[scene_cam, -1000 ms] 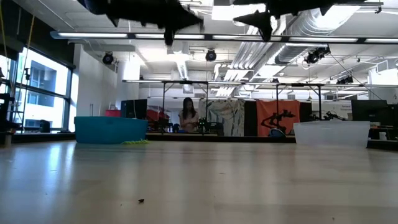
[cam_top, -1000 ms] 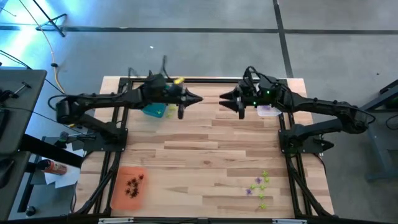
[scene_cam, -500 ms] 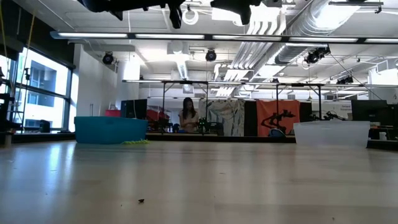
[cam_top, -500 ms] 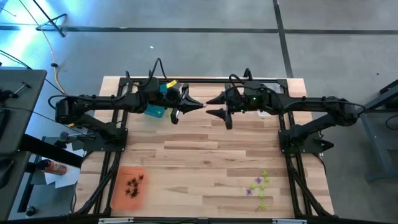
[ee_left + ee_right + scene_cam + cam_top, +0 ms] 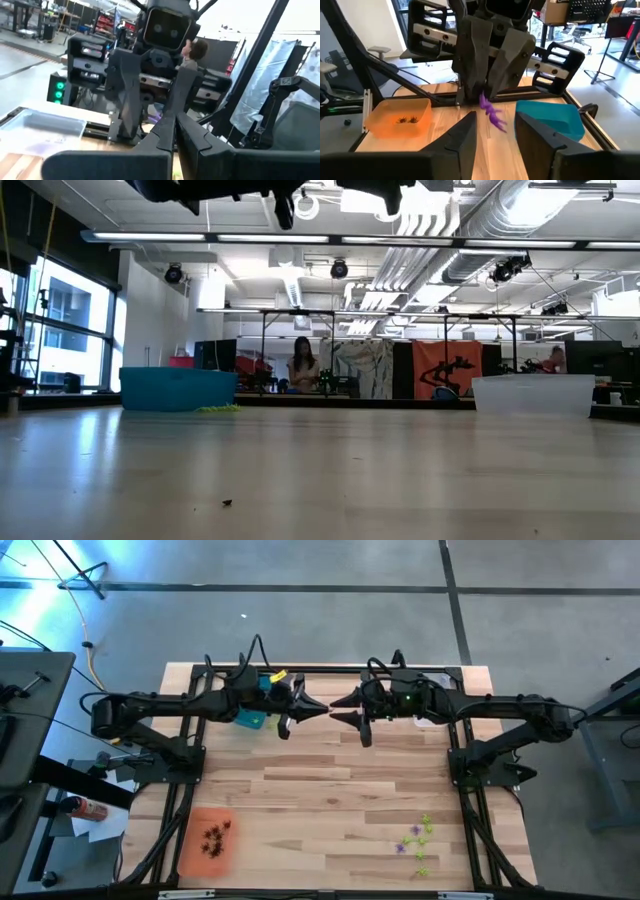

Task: Sort Halloween decoration
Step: Put the purple spider toy into the transparent bin

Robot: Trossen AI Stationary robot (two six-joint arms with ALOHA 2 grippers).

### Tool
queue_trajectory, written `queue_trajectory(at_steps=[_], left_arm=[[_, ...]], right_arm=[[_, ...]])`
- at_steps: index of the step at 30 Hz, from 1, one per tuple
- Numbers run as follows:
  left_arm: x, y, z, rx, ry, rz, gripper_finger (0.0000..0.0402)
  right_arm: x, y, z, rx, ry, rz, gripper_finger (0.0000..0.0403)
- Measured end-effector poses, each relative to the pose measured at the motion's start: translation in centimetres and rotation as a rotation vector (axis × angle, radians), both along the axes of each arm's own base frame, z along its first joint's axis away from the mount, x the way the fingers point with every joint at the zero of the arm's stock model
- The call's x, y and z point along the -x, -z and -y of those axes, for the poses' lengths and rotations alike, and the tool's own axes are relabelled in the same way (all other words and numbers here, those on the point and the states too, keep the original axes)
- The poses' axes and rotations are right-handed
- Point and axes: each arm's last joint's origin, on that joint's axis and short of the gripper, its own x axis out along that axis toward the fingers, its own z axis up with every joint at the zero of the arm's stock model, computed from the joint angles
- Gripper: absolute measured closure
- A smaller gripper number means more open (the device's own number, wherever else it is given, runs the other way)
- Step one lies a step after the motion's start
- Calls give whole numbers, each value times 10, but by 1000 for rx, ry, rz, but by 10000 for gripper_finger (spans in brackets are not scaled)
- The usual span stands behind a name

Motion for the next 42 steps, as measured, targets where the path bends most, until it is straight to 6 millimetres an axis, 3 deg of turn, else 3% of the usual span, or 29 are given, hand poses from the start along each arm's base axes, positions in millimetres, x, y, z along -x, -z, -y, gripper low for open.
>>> queue_trajectory(at_steps=[12,20,25,29,33,37,39,42], left_arm=[[-4,3,-2,-4,-26,10,401],[-4,6,-2,-5,-31,-17,401],[-4,6,-3,0,-56,-23,399],[2,6,-12,36,-97,-58,373],[27,-1,-25,30,-149,-164,326],[61,-6,-31,-34,-220,-304,281],[74,-4,-31,-60,-266,-362,264],[89,14,-27,-21,-281,-431,245]], right_arm=[[1,3,0,-19,3,-26,319],[0,1,0,-39,10,-13,392],[1,3,0,-41,14,-29,398],[5,5,4,-51,32,-74,400],[25,3,12,-77,71,-155,401],[59,11,18,-109,214,-381,402],[76,18,19,-119,309,-527,402],[97,36,16,-155,426,-681,402]])
